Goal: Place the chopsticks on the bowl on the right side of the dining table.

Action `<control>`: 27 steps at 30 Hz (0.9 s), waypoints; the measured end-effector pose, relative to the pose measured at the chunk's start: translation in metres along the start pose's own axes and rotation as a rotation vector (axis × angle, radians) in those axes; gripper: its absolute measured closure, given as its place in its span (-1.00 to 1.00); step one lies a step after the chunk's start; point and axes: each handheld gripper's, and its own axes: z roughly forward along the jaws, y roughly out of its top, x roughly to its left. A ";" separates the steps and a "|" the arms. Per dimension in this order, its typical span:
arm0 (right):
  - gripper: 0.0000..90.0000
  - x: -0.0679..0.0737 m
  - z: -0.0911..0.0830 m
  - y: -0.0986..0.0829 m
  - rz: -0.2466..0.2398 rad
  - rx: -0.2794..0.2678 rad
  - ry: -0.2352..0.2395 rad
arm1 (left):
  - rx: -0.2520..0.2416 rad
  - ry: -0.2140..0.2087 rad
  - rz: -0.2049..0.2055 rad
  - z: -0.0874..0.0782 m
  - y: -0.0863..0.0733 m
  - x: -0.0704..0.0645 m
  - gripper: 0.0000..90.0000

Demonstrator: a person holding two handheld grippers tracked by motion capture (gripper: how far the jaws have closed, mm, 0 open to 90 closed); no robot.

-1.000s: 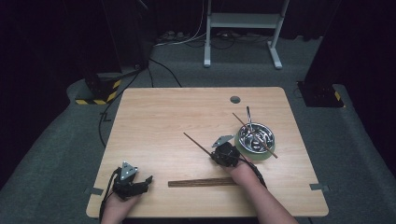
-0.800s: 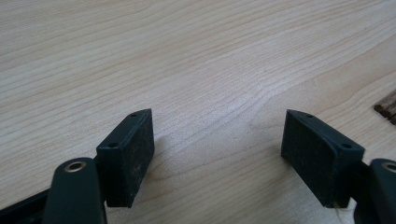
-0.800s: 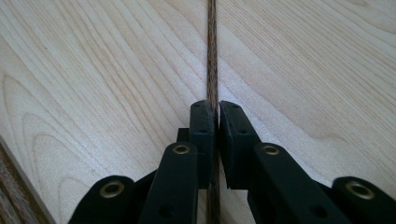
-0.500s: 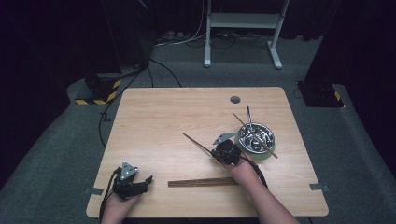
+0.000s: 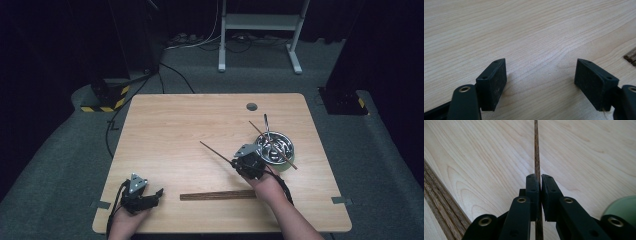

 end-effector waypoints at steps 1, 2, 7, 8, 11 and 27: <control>0.87 -0.004 -0.006 -0.001 0.003 -0.009 -0.014 | 0.004 0.001 0.008 0.000 0.000 0.001 -0.43; 0.87 -0.004 -0.006 -0.001 0.003 -0.009 -0.014 | 0.004 0.001 0.008 0.000 0.000 0.001 -0.43; 0.87 -0.013 -0.021 -0.006 0.018 -0.022 -0.036 | 0.005 0.001 0.008 0.000 0.000 0.001 -0.43; 0.87 -0.016 -0.025 -0.008 0.019 -0.024 -0.045 | 0.005 0.001 0.009 -0.001 0.000 0.001 -0.43; 0.87 -0.024 -0.036 -0.012 0.029 -0.022 -0.070 | 0.007 0.001 0.010 -0.001 0.000 0.001 -0.43; 0.87 -0.062 -0.065 -0.034 0.105 -0.021 -0.173 | 0.006 0.001 0.009 -0.001 0.000 0.001 -0.43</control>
